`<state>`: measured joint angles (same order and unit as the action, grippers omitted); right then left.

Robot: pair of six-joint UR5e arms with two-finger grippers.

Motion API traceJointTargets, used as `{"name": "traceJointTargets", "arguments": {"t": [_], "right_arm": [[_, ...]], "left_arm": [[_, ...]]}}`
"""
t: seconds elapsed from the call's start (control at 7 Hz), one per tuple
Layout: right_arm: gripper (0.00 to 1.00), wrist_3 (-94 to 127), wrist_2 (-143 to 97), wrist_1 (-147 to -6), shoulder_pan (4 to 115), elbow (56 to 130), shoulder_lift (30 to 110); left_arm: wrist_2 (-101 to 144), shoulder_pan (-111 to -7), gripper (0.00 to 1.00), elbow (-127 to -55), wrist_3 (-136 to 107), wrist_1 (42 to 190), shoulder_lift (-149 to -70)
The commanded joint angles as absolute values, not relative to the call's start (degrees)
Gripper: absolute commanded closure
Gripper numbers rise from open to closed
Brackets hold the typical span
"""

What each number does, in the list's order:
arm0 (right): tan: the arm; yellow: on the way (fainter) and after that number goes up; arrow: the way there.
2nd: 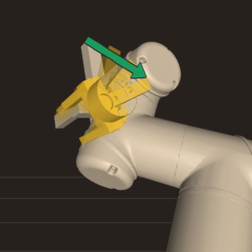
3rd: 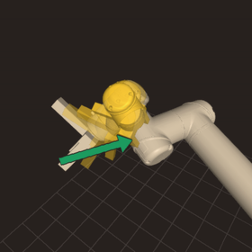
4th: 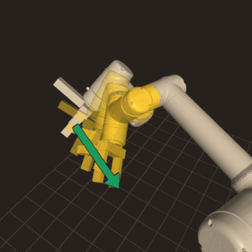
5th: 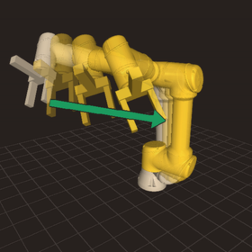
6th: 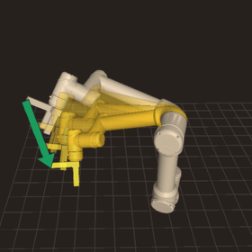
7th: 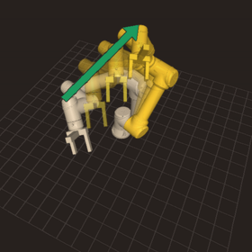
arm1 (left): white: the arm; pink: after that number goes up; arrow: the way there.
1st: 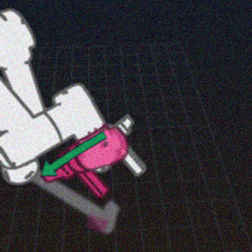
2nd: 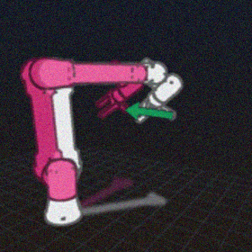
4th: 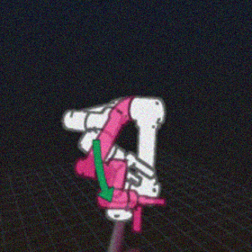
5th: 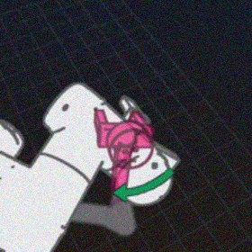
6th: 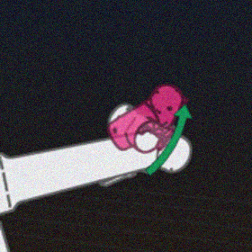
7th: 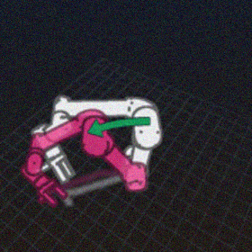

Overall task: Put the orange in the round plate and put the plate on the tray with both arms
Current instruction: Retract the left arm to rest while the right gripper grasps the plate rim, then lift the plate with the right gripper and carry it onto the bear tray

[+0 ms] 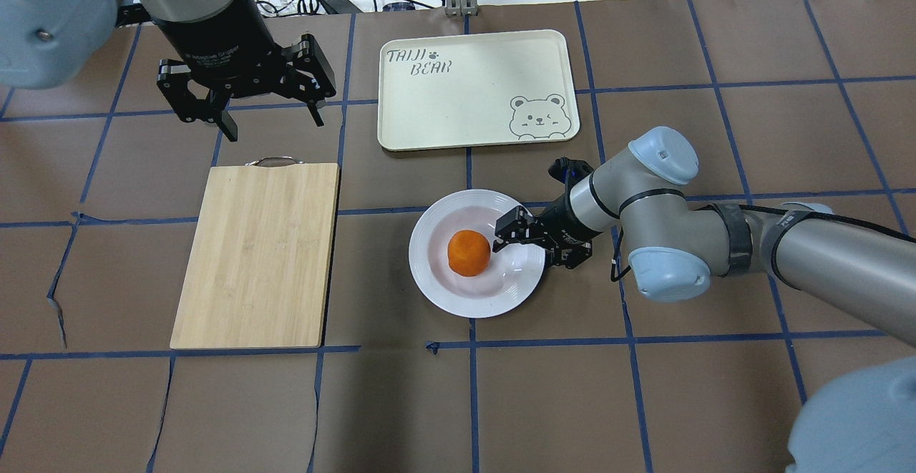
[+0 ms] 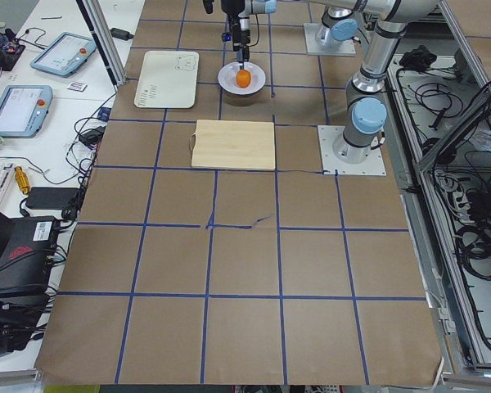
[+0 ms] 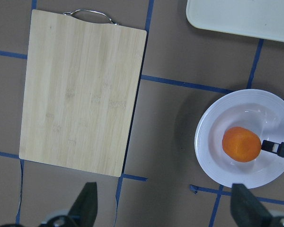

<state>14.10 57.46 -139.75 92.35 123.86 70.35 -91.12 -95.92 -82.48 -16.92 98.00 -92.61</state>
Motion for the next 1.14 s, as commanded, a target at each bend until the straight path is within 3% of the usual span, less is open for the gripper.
{"name": "traceJointTargets", "arguments": {"t": [0.0, 0.14, 0.43, 1.0], "right_arm": [[0.56, 14.3, 57.3, -140.0, 92.7, 124.2, 70.3], [0.73, 14.2, 57.4, -140.2, 92.7, 124.2, 70.3], [0.89, 15.5, 58.8, -141.9, 92.6, 123.8, 70.8], [0.91, 20.7, 60.5, -141.2, 91.8, 118.3, 72.4]], "left_arm": [[-91.1, -95.9, 0.00, -82.5, -17.0, 98.0, -92.5], [-91.1, -95.9, 0.00, -82.5, -17.1, 98.0, -92.5], [-91.1, -95.9, 0.00, -82.5, -17.1, 98.0, -92.5], [-91.1, -95.9, 0.00, -82.5, -17.2, 98.0, -92.5]]}}
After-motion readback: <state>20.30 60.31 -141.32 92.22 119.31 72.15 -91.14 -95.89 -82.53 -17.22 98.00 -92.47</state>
